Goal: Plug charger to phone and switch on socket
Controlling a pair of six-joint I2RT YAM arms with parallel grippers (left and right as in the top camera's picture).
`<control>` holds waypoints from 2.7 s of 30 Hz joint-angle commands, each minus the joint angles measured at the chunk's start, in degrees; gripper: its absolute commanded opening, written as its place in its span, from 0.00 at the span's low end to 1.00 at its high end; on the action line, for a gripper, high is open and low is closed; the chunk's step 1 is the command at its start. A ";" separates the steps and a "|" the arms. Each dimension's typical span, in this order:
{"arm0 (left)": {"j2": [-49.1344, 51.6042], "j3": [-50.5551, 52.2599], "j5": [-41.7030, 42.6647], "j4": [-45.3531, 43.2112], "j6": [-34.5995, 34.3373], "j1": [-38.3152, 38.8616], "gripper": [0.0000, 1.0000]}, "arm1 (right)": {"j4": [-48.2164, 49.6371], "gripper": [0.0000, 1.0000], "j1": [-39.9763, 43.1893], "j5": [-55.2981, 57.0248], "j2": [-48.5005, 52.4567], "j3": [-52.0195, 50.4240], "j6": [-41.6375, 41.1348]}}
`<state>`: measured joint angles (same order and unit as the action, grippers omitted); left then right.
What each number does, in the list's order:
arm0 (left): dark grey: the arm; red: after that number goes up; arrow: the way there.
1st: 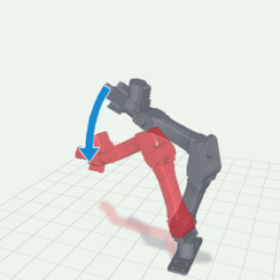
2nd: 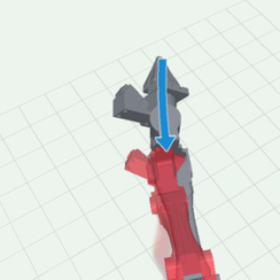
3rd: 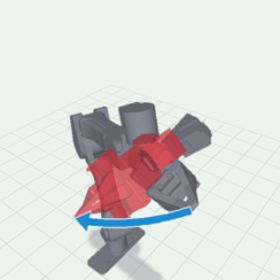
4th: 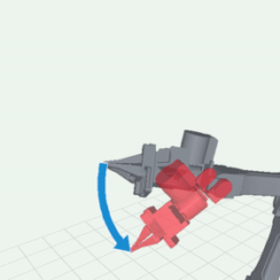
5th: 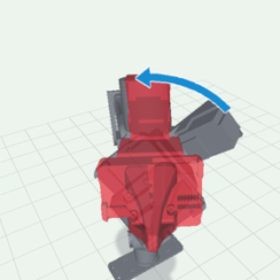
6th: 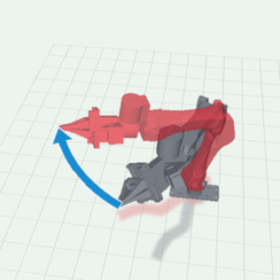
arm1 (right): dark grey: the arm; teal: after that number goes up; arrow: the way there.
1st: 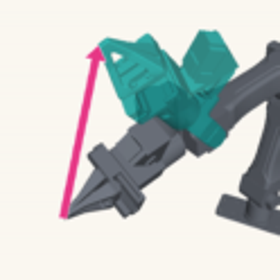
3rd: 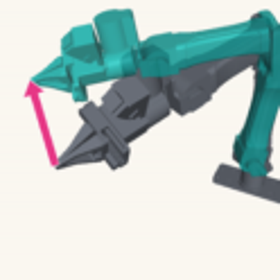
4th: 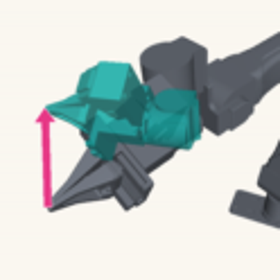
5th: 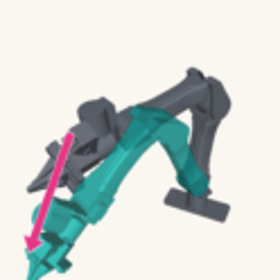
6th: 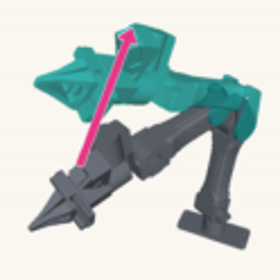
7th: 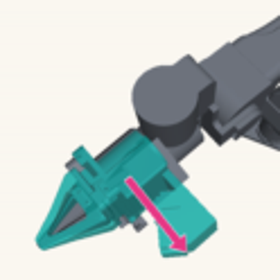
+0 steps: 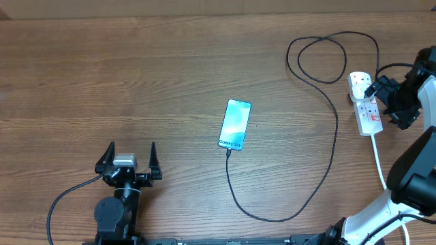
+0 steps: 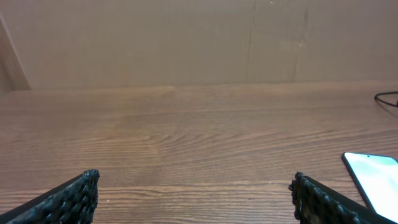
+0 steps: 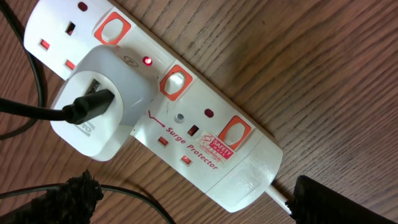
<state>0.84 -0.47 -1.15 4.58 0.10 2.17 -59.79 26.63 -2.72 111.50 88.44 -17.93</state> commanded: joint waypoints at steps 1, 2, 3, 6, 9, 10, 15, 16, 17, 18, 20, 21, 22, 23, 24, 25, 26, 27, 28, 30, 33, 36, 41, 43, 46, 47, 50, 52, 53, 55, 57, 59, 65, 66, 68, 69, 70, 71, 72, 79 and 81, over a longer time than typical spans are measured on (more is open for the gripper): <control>-0.68 0.15 0.31 -0.09 2.49 0.20 0.99 | 0.17 1.00 0.00 0.04 -1.14 0.46 0.39; -0.68 0.15 0.35 -0.07 2.49 0.20 1.00 | 0.17 1.00 0.00 0.04 -1.14 0.46 0.42; -0.68 0.15 0.31 -0.11 2.49 0.20 1.00 | 0.17 1.00 0.00 0.04 -1.14 0.46 0.39; -0.68 0.15 0.33 -0.11 2.49 0.20 0.99 | 0.17 1.00 0.00 0.04 -1.14 0.46 0.39; -0.68 0.15 0.33 -0.13 2.49 -0.02 1.00 | 0.17 1.00 0.00 0.04 -1.14 0.46 0.39; -0.68 0.15 0.33 -0.13 2.49 -0.02 0.99 | 0.17 1.00 0.00 0.04 -1.14 0.46 0.39; -0.61 0.15 0.33 -0.11 2.49 0.00 0.99 | 0.17 1.00 0.00 0.04 -1.14 0.46 0.39; -0.61 0.15 0.33 -0.11 2.49 0.00 0.99 | 0.17 1.00 0.00 0.04 -1.14 0.46 0.39; -0.61 0.15 0.33 -0.11 2.49 0.00 0.99 | 0.17 1.00 0.00 0.04 -1.14 0.46 0.39; -0.61 0.15 0.33 -0.11 2.49 0.00 1.00 | 0.17 1.00 0.00 0.04 -1.14 0.46 0.39; -0.59 0.15 0.33 -0.11 2.49 0.00 1.00 | 0.17 1.00 0.00 0.04 -1.14 0.46 0.39; -0.59 0.15 0.33 -0.11 2.49 0.00 0.99 | 0.17 1.00 0.00 0.04 -1.14 0.46 0.39; -0.59 0.15 0.33 -0.11 2.49 0.00 0.99 | 0.17 1.00 0.00 0.04 -1.14 0.46 0.39; -0.59 0.15 0.33 -0.11 2.49 0.00 1.00 | 0.17 1.00 0.00 0.04 -1.14 0.46 0.39; -0.59 0.15 0.33 -0.11 2.49 0.00 1.00 | 0.17 1.00 0.00 0.04 -1.14 0.46 0.39; -0.59 0.15 0.33 -0.11 2.49 0.00 1.00 | 0.17 1.00 0.00 0.04 -1.14 0.46 0.39; -0.59 0.15 0.33 -0.11 2.49 0.00 1.00 | 0.17 1.00 0.00 0.04 -1.14 0.46 0.42; -0.59 0.15 0.33 -0.11 2.49 0.00 0.99 | 0.17 1.00 0.00 0.04 -1.14 0.46 0.39; -0.59 0.15 0.33 -0.11 2.49 0.00 1.00 | 0.17 1.00 0.00 0.04 -1.14 0.46 0.39; -0.59 0.15 0.33 -0.11 2.49 0.00 1.00 | 0.17 1.00 0.00 0.04 -1.14 0.46 0.39; -0.59 0.15 0.33 -0.11 2.49 0.00 1.00 | 0.17 1.00 0.00 0.02 -1.14 0.46 0.39; -0.59 0.15 0.33 -0.11 2.49 0.00 1.00 | 0.48 1.00 0.00 0.04 -1.11 0.46 0.39; -0.59 0.15 0.33 -0.11 2.49 0.00 0.99 | 1.25 1.00 0.00 0.04 -1.07 0.46 0.39; -0.59 0.15 0.33 -0.11 2.51 0.00 1.00 | 1.62 1.00 0.00 0.04 -0.52 0.46 0.39; -0.59 0.15 0.33 -0.11 2.49 0.00 1.00 | 1.68 1.00 0.00 0.04 -0.68 0.46 0.39; -0.59 0.15 0.33 -0.11 2.49 0.00 0.99 | 1.66 1.00 0.00 0.04 -0.85 0.46 0.39; -0.59 0.15 0.33 -0.11 2.49 0.00 1.00 | 1.62 1.00 0.00 0.04 -2.62 0.46 0.39; -0.59 0.15 0.33 -0.11 2.51 0.00 1.00 | 1.64 1.00 -0.04 0.04 -4.68 0.46 0.39; -0.59 0.15 0.33 -0.11 2.49 0.00 1.00 | 1.62 1.00 -0.04 0.02 -5.84 0.46 0.39; -0.59 0.15 0.33 -0.11 2.49 0.00 1.00 | 1.64 1.00 -0.04 0.04 -8.66 0.46 0.39; -0.59 0.15 0.33 -0.11 2.49 0.00 1.00 | 1.64 1.00 0.11 0.04 -12.37 0.46 0.39; -0.59 0.15 0.33 -0.11 2.51 0.00 0.99 | 1.64 1.00 0.11 0.04 -15.30 0.46 0.39; -0.59 0.15 0.33 -0.11 2.49 0.00 0.99 | 1.60 1.00 -1.40 0.02 -25.51 0.46 0.39; -0.59 0.15 0.33 -0.11 2.49 0.00 0.99 | 1.60 1.00 -1.81 0.02 -26.58 0.46 0.39; -0.59 0.15 0.33 -0.11 2.49 0.00 0.99 | 1.60 1.00 -2.99 0.04 -28.63 0.46 0.39; -0.59 0.15 0.33 -0.11 2.49 0.00 1.00 | 1.60 1.00 -3.58 0.02 -29.35 0.46 0.39; -0.59 0.15 0.33 -0.11 2.49 0.00 0.99 | 1.60 1.00 -4.20 0.02 -29.88 0.46 0.39; -0.59 0.15 0.33 -0.11 2.49 0.00 0.99 | 1.60 1.00 -4.68 0.13 -30.16 0.46 0.50; -0.59 0.15 0.33 -0.11 2.49 0.00 1.00 | 1.57 1.00 -5.16 1.79 -30.42 0.46 1.55; -0.59 0.15 0.33 -0.11 2.49 0.00 1.00 | -0.13 1.00 -9.29 4.57 -30.64 -1.75 2.23; -0.59 0.15 0.33 -0.11 2.49 0.00 1.00 | 1.14 1.00 -10.80 4.52 -30.64 -4.61 4.83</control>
<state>0.84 -0.47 -1.13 4.51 1.69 2.17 -59.20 17.98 0.91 81.47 87.15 -15.94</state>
